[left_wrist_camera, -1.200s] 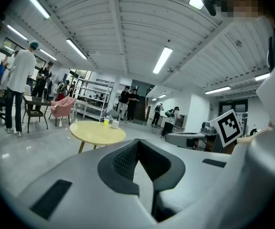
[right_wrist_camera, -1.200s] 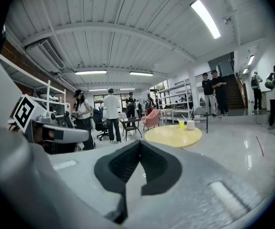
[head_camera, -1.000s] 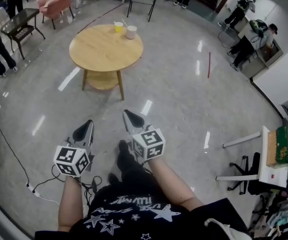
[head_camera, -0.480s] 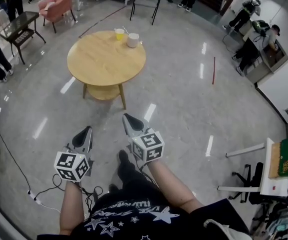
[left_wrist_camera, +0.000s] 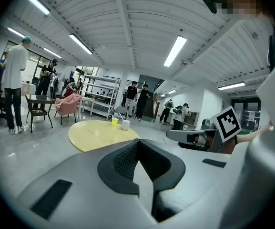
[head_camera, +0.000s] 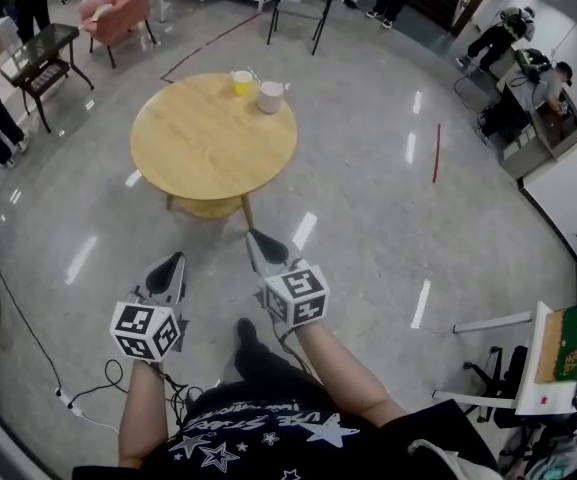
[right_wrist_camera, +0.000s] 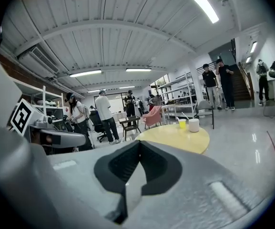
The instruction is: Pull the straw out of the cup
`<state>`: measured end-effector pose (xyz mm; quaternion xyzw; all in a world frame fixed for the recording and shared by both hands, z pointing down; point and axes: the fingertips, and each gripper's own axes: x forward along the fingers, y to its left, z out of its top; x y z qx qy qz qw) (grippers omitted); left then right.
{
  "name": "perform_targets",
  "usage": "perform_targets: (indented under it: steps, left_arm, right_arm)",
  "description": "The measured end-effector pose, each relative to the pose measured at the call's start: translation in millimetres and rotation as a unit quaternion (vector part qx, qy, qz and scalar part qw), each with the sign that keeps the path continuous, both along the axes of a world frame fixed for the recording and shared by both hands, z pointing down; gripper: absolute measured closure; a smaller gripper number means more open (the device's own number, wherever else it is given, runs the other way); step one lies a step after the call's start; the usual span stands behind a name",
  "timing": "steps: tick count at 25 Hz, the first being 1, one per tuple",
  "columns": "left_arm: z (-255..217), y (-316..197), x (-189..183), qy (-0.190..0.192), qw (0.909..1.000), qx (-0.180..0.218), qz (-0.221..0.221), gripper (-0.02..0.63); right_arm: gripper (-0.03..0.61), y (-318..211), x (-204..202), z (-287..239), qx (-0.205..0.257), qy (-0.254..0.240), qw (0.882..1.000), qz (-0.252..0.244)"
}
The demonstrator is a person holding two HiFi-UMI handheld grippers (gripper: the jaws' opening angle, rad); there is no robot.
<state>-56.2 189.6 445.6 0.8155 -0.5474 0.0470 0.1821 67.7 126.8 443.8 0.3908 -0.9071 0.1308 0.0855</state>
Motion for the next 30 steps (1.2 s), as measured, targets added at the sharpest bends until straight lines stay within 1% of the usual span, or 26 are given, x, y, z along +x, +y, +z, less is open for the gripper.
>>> perform_targets:
  steps: [9, 17, 23, 30]
  left_arm:
    - [-12, -48, 2, -0.009, 0.9998, 0.006, -0.019, 0.607]
    - [-15, -80, 22, -0.012, 0.9993, 0.016, -0.033, 0.607]
    - [-14, -90, 25, -0.016, 0.9991, 0.018, -0.034, 0.607]
    - [-9, -110, 19, -0.012, 0.9992, 0.011, -0.035, 0.607]
  right_arm:
    - [0.578, -47, 3, 0, -0.005, -0.005, 1.000, -0.021]
    - [0.578, -81, 14, 4, 0.002, -0.004, 0.999, -0.046]
    - [0.578, -92, 17, 7, 0.001, -0.003, 0.999, -0.050]
    - [0.578, -110, 18, 10, -0.002, 0.009, 0.999, -0.048]
